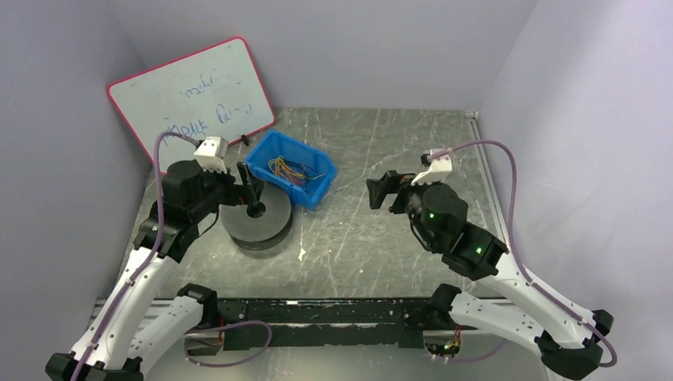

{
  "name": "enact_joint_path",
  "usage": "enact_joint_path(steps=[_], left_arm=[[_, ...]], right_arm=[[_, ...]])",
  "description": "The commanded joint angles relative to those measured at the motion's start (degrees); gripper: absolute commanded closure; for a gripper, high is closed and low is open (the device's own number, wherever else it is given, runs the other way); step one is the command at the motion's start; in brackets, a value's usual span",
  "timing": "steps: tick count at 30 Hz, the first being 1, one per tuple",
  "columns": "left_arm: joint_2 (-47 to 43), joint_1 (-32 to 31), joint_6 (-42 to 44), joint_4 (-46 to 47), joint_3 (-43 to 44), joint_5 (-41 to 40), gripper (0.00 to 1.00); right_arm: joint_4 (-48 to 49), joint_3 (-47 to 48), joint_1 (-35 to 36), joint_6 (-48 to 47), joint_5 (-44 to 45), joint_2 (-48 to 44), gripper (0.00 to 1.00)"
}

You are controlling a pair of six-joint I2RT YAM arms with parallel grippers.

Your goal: Wrap the cables

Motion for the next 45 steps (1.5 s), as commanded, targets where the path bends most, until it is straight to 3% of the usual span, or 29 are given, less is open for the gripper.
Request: enact_joint_path(steps=[1,13,25,34,45], left_arm=[[0.18,-0.15,-1.62,1.73,1.57,-1.68,0.01],[3.81,-0.15,-8.21,-2.54,3.30,-8.63,0.01],[13.85,-0.15,-11.87,-4.70,7.10,-12.15,0.00],[23.29,-0.11,-14.41,-4.99,11.01,-15.69,0.06],[34.63,-0.13,-20.56,-7.70,18.25,-15.05,0.21]], right_arm=[[-7.16,-0.70,0.06,2.93,2.02,0.63,0.00],[-3.25,-3.90,0.10,-1.75,-0.26,0.74,0.00],[-3.35,-4.74,0.09,-3.06,-3.34,1.94,0.00],[-4.25,-4.89,0.06,-2.57,-3.34,1.43,0.00],[-5.52,-4.32,0.12,-2.12,-3.23,1.56,0.00]])
